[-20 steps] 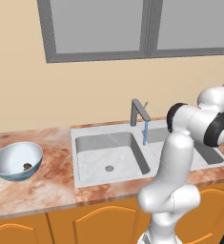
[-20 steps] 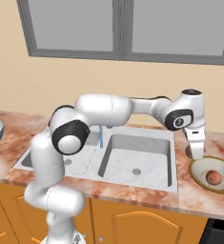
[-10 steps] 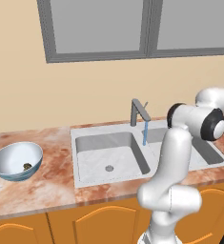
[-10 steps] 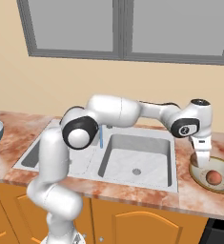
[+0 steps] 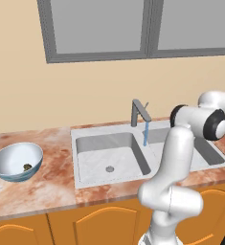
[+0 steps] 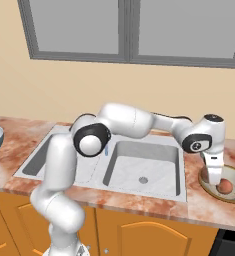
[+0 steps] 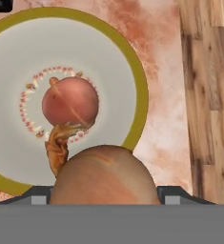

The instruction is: Pick the onions from the sink and place them in one bowl. Place the mushroom in the other bowl. Then turn off the sink faucet.

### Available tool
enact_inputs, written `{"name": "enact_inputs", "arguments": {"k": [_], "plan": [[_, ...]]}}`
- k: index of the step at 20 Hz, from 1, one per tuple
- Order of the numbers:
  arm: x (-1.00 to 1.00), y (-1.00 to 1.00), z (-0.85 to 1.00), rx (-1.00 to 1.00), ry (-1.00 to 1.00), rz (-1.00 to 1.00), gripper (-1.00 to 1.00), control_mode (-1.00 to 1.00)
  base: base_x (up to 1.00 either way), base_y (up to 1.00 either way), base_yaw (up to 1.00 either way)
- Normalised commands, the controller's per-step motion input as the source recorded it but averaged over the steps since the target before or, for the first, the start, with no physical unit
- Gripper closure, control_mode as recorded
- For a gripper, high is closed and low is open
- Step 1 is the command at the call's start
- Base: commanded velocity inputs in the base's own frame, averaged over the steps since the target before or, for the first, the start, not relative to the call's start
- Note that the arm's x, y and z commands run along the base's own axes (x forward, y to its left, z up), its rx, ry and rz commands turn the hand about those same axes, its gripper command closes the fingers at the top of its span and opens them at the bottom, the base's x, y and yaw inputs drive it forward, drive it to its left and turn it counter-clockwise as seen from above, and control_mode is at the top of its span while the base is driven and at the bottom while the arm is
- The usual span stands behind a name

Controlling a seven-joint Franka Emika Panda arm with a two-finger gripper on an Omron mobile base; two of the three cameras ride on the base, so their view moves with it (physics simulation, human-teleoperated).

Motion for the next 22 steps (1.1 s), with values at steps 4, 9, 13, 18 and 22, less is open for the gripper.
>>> {"name": "enact_inputs", "arguments": {"k": [4,9,13,18,22], "plan": [[0.08,-0.02,-0.26,0.0,0.0,0.0,1.0,-1.0,0.0,0.0,0.0],[0.17,-0.09,-0.27,0.0,-0.01,0.0,1.0,-1.0,0.0,0.0,0.0],[0.2,-0.16,-0.17,0.0,-0.05,0.0,1.0,-1.0,0.0,0.0,0.0],[0.26,-0.2,-0.13,0.0,-0.04,0.0,1.0,-1.0,0.0,0.0,0.0],[0.19,-0.13,-0.17,0.0,-0.01,0.0,-1.0,-1.0,0.0,0.0,0.0]]}}
